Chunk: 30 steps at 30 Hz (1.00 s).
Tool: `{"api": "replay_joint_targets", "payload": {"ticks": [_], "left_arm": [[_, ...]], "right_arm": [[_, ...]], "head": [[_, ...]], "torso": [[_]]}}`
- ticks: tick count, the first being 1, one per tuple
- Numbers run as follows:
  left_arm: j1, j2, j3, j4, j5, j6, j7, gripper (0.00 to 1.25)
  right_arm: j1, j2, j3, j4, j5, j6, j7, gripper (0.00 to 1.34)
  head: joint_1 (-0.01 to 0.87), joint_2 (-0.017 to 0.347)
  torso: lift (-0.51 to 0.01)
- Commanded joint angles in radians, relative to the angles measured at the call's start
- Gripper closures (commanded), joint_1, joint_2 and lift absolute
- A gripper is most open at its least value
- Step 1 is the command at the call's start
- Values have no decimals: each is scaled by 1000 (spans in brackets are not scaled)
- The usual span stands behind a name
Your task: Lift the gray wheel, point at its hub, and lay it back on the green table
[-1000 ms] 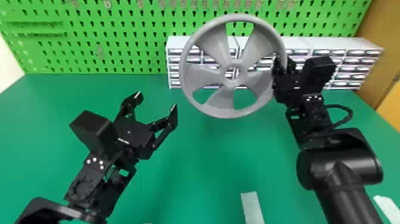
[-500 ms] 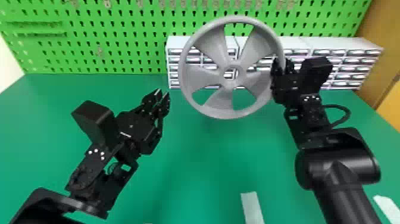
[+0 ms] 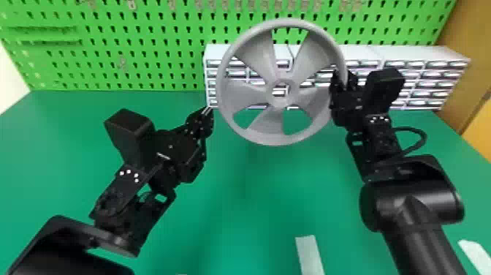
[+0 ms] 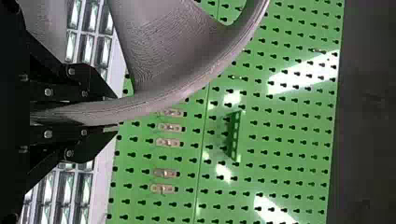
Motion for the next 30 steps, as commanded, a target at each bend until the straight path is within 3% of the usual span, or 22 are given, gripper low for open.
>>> {"api": "replay_joint_targets", "payload": {"ticks": [1, 9, 17, 30], "left_arm": [[-33, -14, -21, -2, -25, 39, 0, 1231], [-95, -59, -42, 0, -74, 140, -23, 1231], [-152, -62, -85, 32, -114, 192, -14, 1231], [-233, -65, -158, 129, -83, 202, 42, 1231]], "right_arm": [[1, 7, -2, 4, 3, 0, 0, 1133], [-6, 11, 17, 13, 9, 0, -2, 1133], [-13, 19, 40, 26, 10, 0, -2, 1133], [-19, 17, 74, 33, 10, -5, -3, 1133]], "head": [[692, 48], [692, 48], [692, 48], [692, 48]], "torso": [[-93], [-93], [-93], [-93]]}}
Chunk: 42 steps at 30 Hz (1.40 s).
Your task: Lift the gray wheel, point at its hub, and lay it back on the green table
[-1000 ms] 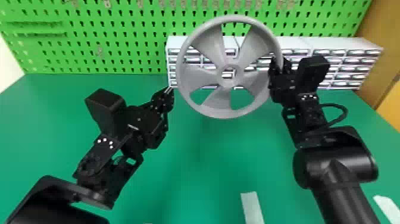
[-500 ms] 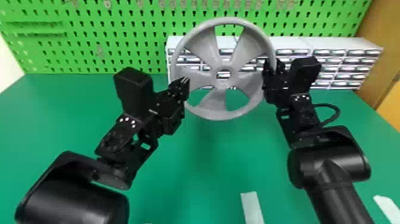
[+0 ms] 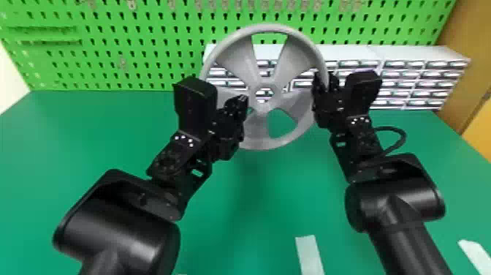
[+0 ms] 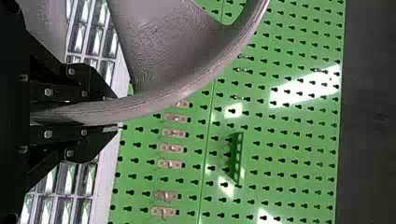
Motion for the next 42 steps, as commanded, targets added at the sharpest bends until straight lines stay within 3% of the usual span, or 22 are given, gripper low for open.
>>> {"api": "replay_joint_targets", "payload": {"ticks": [1, 17, 25, 42], "left_arm": [[-28, 0, -26, 36, 9, -1, 5, 1231], [-77, 1, -69, 120, 3, -42, 54, 1231], [-76, 1, -73, 135, -6, -53, 100, 1231], [-74, 0, -75, 142, -9, -67, 114, 1231]], "right_arm": [[-4, 0, 14, 7, -2, -3, 0, 1133], [-11, 0, 43, 16, -9, -17, 0, 1133], [-10, 0, 43, 16, -9, -31, 0, 1133], [-5, 0, 48, 16, -9, -35, 0, 1133]], "head": [[692, 48], [692, 48], [692, 48], [692, 48]], "torso": [[-93], [-93], [-93], [-93]]}}
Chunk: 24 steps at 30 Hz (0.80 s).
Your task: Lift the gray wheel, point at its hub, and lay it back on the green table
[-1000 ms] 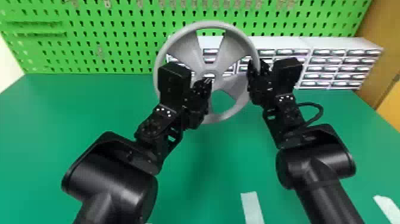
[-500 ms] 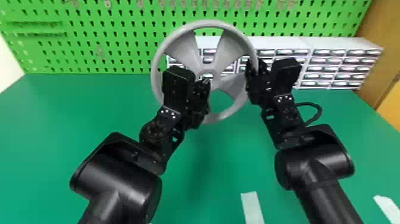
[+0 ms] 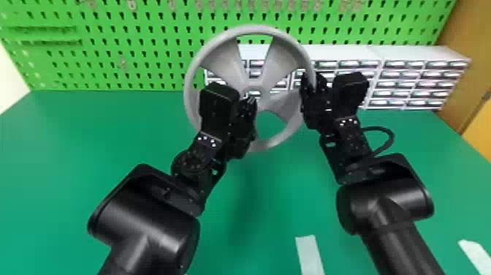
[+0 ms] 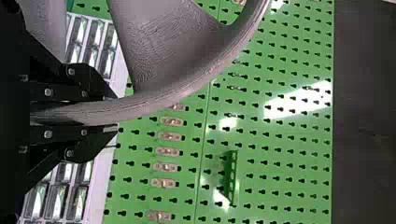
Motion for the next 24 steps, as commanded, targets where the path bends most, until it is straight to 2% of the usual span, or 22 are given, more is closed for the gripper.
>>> {"api": "replay_joint_targets", "payload": {"ticks": [1, 24], "left_arm": [[2, 0, 0, 1, -1, -3, 0, 1231], [12, 0, 1, 10, 16, -33, 26, 1231]], "right_arm": [[1, 0, -1, 0, 0, -1, 0, 1133], [4, 0, 2, 0, 0, -15, 0, 1133]], "head": [[692, 48], [692, 48]], "torso": [[-93], [-93]]}}
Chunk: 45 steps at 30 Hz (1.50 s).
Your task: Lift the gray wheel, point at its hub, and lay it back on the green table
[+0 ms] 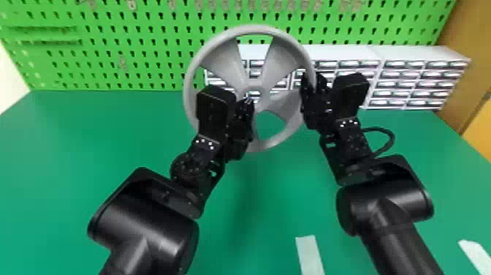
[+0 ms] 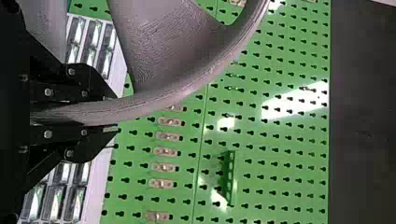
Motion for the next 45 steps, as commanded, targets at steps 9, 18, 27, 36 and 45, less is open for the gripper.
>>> {"api": "replay_joint_targets", "payload": {"ticks": [9, 18, 27, 36, 45], "left_arm": [[-2, 2, -16, 9, 9, -24, 34, 1231], [-2, 23, -78, 24, 21, -53, 120, 1231], [-20, 48, -130, 35, 34, -59, 161, 1231], [-6, 51, -119, 32, 43, -84, 163, 1231], [28, 80, -99, -20, 61, -89, 163, 1231]], "right_arm": [[-2, 0, 2, 0, 0, 0, 0, 1133], [1, 0, 9, 0, 0, 0, 0, 1133], [3, 1, 9, 0, 0, 0, 0, 1133], [6, 0, 6, 0, 0, -3, -2, 1133], [5, 0, -8, 0, 8, -5, -3, 1133]], "head": [[692, 48], [692, 48], [692, 48], [692, 48], [692, 48]], "torso": [[-93], [-93], [-93], [-93], [-93]]}}
